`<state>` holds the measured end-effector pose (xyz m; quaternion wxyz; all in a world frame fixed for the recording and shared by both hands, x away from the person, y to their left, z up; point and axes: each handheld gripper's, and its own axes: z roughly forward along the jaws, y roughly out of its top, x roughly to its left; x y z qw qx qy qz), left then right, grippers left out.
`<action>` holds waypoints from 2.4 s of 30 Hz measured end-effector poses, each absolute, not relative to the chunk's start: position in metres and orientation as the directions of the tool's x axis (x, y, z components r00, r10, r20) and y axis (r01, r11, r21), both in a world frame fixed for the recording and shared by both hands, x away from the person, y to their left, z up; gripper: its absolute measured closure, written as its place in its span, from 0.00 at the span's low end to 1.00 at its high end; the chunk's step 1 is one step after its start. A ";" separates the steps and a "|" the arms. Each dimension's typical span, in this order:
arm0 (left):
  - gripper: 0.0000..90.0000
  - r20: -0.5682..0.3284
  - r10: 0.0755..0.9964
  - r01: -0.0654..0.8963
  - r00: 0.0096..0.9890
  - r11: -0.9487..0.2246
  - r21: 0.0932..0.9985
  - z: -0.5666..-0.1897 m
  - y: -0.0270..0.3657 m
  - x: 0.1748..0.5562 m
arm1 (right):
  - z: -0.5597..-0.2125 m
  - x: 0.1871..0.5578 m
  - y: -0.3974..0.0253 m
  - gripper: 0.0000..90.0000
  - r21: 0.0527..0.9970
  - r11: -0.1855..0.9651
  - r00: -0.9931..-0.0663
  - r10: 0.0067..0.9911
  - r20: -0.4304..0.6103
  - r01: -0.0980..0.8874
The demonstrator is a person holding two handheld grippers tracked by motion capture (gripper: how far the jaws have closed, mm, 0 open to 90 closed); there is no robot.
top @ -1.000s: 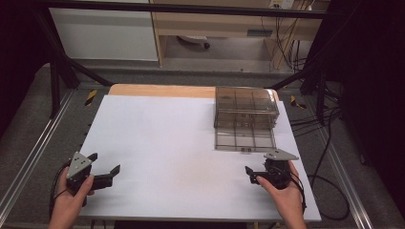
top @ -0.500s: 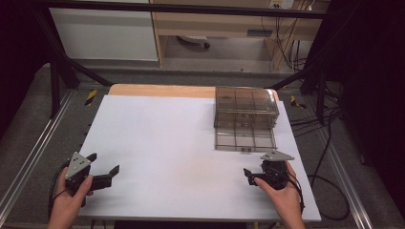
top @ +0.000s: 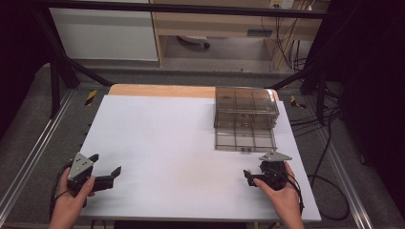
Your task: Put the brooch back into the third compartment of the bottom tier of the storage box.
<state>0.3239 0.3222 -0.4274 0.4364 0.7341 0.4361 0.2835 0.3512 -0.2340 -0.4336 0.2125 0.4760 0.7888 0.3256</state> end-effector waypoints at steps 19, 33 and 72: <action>0.05 0.035 0.887 0.401 0.461 -0.243 0.883 -0.429 0.320 0.326 | -0.437 0.351 -0.231 0.38 0.714 0.332 -0.467 0.884 -0.008 0.616; 0.05 0.031 0.886 0.406 0.463 -0.243 0.881 -0.429 0.320 0.326 | -0.437 0.353 -0.233 0.69 0.743 0.296 -0.441 0.897 -0.001 0.600; 0.05 0.040 0.883 0.403 0.468 -0.253 0.879 -0.429 0.318 0.326 | -0.446 0.352 -0.232 0.88 0.714 0.323 -0.479 0.878 0.020 0.621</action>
